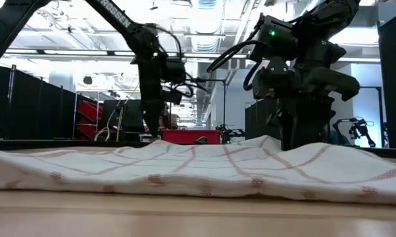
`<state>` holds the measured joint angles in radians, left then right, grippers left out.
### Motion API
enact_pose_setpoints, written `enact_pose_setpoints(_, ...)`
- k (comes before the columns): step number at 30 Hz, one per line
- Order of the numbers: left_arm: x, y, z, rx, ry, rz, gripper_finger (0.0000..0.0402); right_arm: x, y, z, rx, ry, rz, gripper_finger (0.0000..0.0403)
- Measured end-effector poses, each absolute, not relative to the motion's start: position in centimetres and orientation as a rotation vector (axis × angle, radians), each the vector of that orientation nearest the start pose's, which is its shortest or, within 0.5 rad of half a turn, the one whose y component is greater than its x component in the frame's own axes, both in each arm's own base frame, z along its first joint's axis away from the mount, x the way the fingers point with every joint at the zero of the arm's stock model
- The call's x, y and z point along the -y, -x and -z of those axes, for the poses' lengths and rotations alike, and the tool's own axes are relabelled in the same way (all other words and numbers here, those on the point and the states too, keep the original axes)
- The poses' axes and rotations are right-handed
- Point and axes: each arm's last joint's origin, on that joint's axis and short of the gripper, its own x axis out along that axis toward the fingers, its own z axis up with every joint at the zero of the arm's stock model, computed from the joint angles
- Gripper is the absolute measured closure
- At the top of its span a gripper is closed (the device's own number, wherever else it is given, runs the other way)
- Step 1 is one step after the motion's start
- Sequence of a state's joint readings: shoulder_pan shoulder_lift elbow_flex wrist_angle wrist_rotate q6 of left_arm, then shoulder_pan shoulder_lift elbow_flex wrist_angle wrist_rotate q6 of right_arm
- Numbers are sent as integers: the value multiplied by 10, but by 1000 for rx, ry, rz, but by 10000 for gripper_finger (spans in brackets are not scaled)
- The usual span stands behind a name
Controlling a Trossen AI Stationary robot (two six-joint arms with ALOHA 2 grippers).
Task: Roll towel
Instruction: Fold the towel
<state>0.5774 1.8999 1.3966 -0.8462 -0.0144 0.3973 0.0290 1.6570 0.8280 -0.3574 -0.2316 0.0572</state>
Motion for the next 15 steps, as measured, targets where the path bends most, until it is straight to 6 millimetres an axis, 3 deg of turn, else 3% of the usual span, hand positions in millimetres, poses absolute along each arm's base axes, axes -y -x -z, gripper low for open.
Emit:
enact_pose_setpoints(4, -160, -322, -222, -1306, 87, -119, 274, -8, -287, -173, -1119, -84, -151, 284)
enact_pose_setpoints(8, -112, -341, -229, -1266, 32, -33, 274, 8, -279, -210, -1025, -46, -75, 284)
enact_pose_setpoints(11, -86, -357, -218, -1242, 18, 11, 274, 30, -273, -215, -998, -49, 45, 284)
enact_pose_setpoints(15, -58, -368, -184, -1290, 36, 34, 274, 67, -273, -199, -1051, -113, 174, 284)
